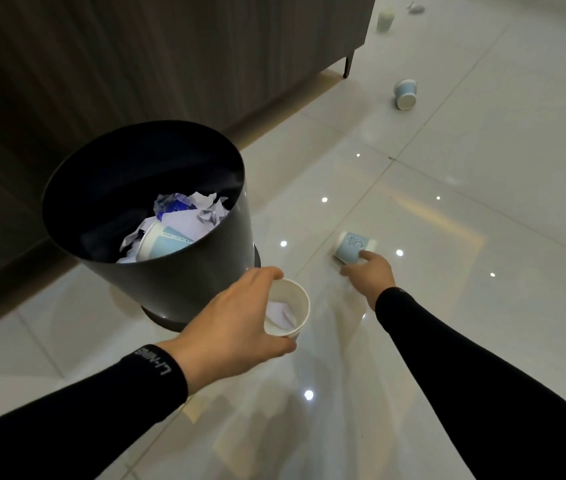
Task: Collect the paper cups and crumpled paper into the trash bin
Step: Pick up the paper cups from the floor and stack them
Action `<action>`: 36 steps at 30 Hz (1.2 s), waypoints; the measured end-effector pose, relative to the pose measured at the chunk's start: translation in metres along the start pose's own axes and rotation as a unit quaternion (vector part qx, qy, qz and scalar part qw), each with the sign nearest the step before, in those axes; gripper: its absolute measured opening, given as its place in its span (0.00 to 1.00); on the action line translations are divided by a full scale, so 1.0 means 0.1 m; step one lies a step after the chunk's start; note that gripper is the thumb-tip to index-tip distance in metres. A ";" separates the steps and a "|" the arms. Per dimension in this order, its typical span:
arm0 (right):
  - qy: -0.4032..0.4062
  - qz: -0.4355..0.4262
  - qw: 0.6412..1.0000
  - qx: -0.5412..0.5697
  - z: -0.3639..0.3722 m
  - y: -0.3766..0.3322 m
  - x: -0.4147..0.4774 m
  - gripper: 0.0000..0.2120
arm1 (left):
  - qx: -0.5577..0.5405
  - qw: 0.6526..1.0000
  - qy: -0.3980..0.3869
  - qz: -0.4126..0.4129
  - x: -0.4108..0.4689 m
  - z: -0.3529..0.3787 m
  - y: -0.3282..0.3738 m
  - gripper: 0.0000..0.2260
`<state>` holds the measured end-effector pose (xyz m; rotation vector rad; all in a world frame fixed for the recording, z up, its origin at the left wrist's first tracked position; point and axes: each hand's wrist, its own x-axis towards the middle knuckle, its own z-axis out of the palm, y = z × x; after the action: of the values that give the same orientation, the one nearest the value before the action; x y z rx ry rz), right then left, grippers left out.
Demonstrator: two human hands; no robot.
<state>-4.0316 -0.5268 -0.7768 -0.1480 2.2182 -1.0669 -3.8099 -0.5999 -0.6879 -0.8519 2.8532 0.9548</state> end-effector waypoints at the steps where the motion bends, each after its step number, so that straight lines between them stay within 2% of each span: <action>1: -0.007 -0.007 1.000 0.003 0.01 0.01 0.01 0.32 | -0.003 1.000 -0.005 -0.001 0.01 0.03 0.00 0.35; 5: 0.003 -0.059 0.998 0.018 0.00 -0.03 -0.06 0.24 | -0.001 1.000 -0.012 -0.010 0.06 0.11 -0.04 0.36; 9: 0.075 -0.211 0.974 0.031 -0.11 -0.28 -0.42 0.08 | -0.011 0.999 0.010 -0.032 0.11 0.14 -0.05 0.38; 10: 0.077 -0.248 0.965 0.045 -0.14 -0.38 -0.54 0.07 | -0.016 0.999 0.011 -0.036 0.12 0.14 -0.04 0.39; 14: 0.016 -0.367 0.923 0.115 -0.25 -0.75 -1.11 0.17 | -0.061 0.996 0.019 -0.061 0.18 0.12 0.07 0.47; 17: 0.012 -0.410 0.910 0.065 -0.34 -0.80 -1.44 0.15 | -0.107 0.991 0.053 -0.053 0.20 0.02 0.21 0.49; 20: 0.064 -0.429 0.901 -0.019 -0.51 -0.77 -1.62 0.16 | -0.114 0.989 0.097 -0.017 0.23 -0.14 0.36 0.50; 22: 0.092 -0.442 0.891 -0.054 -0.61 -0.76 -1.70 0.15 | -0.085 0.991 0.098 0.014 0.24 -0.24 0.44 0.52; 24: 0.075 -0.449 0.883 -0.110 -0.62 -0.77 -1.82 0.14 | -0.053 0.994 0.076 0.056 0.22 -0.32 0.51 0.47; 27: -0.003 -0.456 0.870 -0.188 -0.53 -0.80 -2.01 0.11 | -0.022 0.993 0.043 0.104 0.14 -0.48 0.63 0.41; 29: 0.003 -0.481 0.861 -0.164 -0.50 -0.88 -2.12 0.10 | -0.007 0.991 0.034 0.129 0.07 -0.67 0.66 0.36; 32: 0.087 -0.524 0.845 -0.067 -0.48 -1.08 -2.22 0.08 | 0.009 0.984 0.083 0.155 -0.01 -1.10 0.63 0.32; 34: 0.106 -0.478 0.872 0.013 -0.42 -1.26 -2.26 0.09 | -0.008 0.976 0.157 0.150 -0.02 -1.44 0.52 0.34; 36: 0.071 -0.372 0.924 0.053 -0.29 -1.45 -2.26 0.11 | -0.040 0.965 0.229 0.125 -0.04 -1.76 0.32 0.34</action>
<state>-3.8993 -0.5210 -0.5412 -0.9527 2.2641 -1.6283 -3.7961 -0.6752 -0.5261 -0.8266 3.4062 1.0146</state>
